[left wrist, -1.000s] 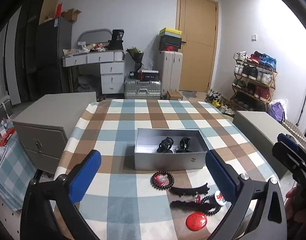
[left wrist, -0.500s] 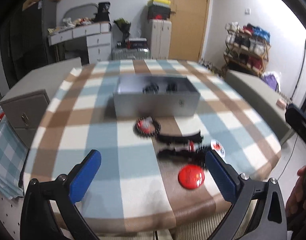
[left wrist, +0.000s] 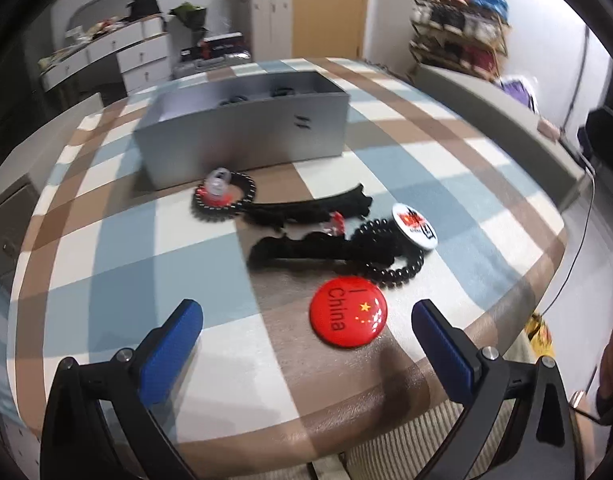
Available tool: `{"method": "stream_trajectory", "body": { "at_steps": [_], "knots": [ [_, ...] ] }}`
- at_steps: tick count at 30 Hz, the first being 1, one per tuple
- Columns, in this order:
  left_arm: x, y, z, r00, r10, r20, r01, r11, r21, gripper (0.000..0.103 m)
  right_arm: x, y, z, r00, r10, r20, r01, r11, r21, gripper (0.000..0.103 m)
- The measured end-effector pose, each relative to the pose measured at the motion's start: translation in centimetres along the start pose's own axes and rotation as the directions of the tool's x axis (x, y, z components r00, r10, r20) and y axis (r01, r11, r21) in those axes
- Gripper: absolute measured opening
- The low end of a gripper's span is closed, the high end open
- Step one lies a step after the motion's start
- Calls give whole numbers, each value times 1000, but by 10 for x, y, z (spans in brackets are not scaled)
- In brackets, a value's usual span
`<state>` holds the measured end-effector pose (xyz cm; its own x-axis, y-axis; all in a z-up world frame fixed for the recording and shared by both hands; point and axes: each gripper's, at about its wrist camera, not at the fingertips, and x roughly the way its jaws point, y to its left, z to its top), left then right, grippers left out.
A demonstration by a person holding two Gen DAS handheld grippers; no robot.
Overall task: Organize jewelry
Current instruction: 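Grasp the red 'China' badge with the left tool, then grasp the white printed badge with the right tool while the left tool holds the red badge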
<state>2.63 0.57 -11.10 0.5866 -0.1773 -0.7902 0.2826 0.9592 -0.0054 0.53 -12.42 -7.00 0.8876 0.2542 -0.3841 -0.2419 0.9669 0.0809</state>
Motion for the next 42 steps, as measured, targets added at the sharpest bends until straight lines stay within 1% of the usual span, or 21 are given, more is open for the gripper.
{"method": "stream_trajectory", "body": {
  "at_steps": [4,6,7,8,10,11,12,13,14,17,18,20,24,26,29,30,33,35,36,38,42],
  "knots": [
    [11,-1,1,998,-16,-66,17,1000,25,100,0,0,0,1000,-1,-4,1,1000,3,103],
    [11,-3,0,997,-13,-73,16,999,45,86,0,-1,1,1000,-3,-5,3,1000,7,103],
    [9,-4,0,998,-8,-64,12,998,62,84,0,-1,0,1000,-3,-5,3,1000,9,103],
    [7,-5,0,998,-19,-64,24,997,72,77,1,-1,0,1000,-3,-8,3,1000,10,103],
    [3,-6,0,997,-34,-64,39,996,82,71,2,-1,-1,1000,-4,-16,4,1000,11,103],
    [3,-6,0,997,-40,-63,46,995,88,65,4,-2,-2,1000,-2,-24,3,1000,11,103],
    [1,-6,0,997,-48,-62,54,994,97,56,5,-2,-2,1000,-2,-30,2,1000,11,103],
    [-1,-7,1,996,-58,-62,64,992,106,51,6,-2,-3,999,-2,-36,3,1000,12,103],
    [-2,-7,1,996,-66,-63,73,991,112,37,7,-3,-4,999,-2,-43,2,1000,14,103],
    [-4,-4,2,987,-138,-77,145,985,91,37,9,-5,-6,998,9,-59,-7,1000,24,103],
    [-2,-3,3,987,-143,-78,150,985,85,37,11,-6,-6,998,15,-64,-13,1000,27,103],
    [-3,-2,2,990,-124,-73,130,988,88,37,12,-8,-7,997,22,-74,-20,999,33,103],
    [-11,4,2,992,-118,-43,122,990,78,37,21,-12,-11,992,56,-117,-52,998,42,103],
    [-14,8,5,994,-109,-20,110,992,64,37,29,-11,-16,986,76,-150,-74,997,23,103],
    [-23,17,8,995,-98,14,97,995,33,37,48,-5,-24,970,106,-217,-114,993,-25,103],
    [-28,22,9,995,-97,23,96,995,22,37,54,-2,-27,966,109,-234,-122,992,-44,102],
    [-35,29,9,995,-83,47,83,997,2,37,70,0,-34,963,87,-255,-107,992,-65,102],
    [-39,33,8,995,-75,65,75,997,-4,37,81,-1,-37,953,116,-279,-134,990,-46,99],
    [-41,34,8,995,-72,76,73,997,-6,37,85,0,-38,949,123,-291,-142,989,-44,95],
    [-43,36,8,994,-65,87,65,998,-5,37,94,3,-41,941,122,-315,-146,988,-53,92],
    [-47,42,9,993,-60,99,62,998,-19,37,101,7,-43,935,112,-337,-141,988,-63,85]
  ]
}}
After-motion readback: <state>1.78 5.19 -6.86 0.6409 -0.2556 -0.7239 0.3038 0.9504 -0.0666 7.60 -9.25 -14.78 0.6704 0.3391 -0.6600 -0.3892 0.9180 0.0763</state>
